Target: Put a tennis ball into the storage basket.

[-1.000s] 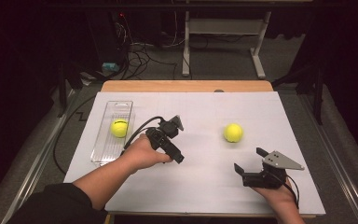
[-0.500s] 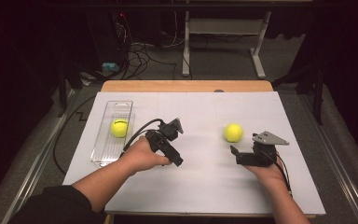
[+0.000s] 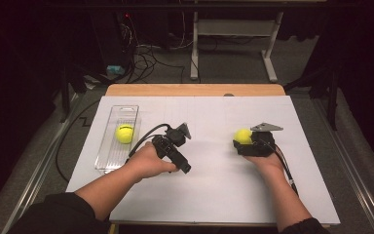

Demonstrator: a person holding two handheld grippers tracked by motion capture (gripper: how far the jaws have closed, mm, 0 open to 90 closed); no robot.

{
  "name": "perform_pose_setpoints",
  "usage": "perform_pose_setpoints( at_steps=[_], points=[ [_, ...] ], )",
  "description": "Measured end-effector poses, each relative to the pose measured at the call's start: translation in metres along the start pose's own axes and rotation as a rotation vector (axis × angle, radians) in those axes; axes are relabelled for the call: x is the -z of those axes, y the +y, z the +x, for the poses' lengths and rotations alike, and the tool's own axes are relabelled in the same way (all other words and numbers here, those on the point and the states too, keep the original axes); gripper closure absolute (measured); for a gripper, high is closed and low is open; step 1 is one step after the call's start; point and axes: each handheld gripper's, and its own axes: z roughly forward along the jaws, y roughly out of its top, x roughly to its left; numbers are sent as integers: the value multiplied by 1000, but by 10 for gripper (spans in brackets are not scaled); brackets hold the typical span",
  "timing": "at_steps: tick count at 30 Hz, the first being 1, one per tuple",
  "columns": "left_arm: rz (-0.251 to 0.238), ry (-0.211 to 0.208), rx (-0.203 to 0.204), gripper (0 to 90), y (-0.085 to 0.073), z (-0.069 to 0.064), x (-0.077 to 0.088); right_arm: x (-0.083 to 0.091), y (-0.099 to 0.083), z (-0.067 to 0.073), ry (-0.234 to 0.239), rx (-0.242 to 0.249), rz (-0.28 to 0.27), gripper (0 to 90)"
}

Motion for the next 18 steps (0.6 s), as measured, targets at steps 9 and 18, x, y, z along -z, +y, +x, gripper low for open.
perform_pose_setpoints(
  at_steps=[9,18],
  points=[
    [-2,-2,-2,5,-1,1,1,3,-1,3,-9,25,15,269],
    [2,-1,-5,5,-1,-1,0,41,-21,22,31,53,-80,271]
  ],
)
